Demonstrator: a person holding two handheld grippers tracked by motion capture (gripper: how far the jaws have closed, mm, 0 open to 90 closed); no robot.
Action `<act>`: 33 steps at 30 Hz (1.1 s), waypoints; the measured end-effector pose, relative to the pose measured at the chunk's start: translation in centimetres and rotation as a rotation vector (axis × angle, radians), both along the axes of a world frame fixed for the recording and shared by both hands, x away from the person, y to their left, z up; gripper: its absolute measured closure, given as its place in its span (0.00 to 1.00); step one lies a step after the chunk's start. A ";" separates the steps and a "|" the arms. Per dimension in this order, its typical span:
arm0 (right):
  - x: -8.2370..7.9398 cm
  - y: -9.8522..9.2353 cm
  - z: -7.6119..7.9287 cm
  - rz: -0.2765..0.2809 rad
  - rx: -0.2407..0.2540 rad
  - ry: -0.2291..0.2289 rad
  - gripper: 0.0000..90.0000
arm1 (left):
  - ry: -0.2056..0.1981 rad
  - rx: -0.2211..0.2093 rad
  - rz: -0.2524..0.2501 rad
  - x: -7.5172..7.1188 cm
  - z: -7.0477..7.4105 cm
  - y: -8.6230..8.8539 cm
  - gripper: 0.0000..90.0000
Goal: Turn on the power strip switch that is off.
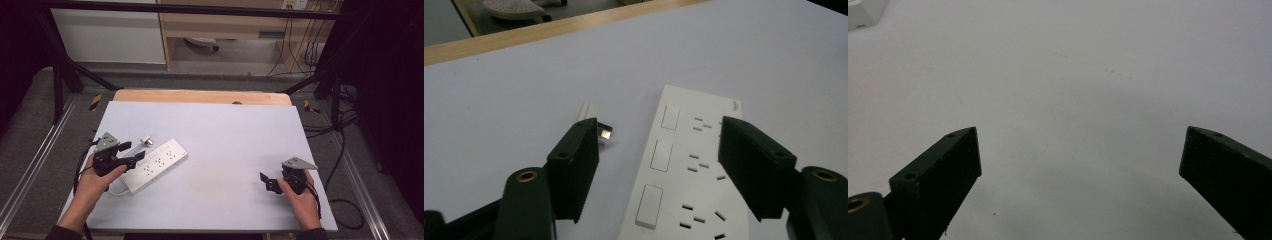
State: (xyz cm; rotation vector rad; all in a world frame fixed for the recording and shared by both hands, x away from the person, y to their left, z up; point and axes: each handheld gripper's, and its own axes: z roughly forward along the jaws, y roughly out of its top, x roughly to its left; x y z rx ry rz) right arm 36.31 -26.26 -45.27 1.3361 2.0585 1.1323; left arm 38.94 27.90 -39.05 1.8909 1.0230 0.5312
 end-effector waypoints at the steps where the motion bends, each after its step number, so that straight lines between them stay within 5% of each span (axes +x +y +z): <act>1: 0.0 0.0 0.0 0.000 0.000 0.000 0.04 | 0.007 0.004 -0.004 0.0 -0.1 -0.1 0.42; 33: 0.1 0.0 -0.1 -0.003 -0.006 0.007 0.04 | 0.087 0.071 -0.048 0.9 -2.0 -0.4 0.90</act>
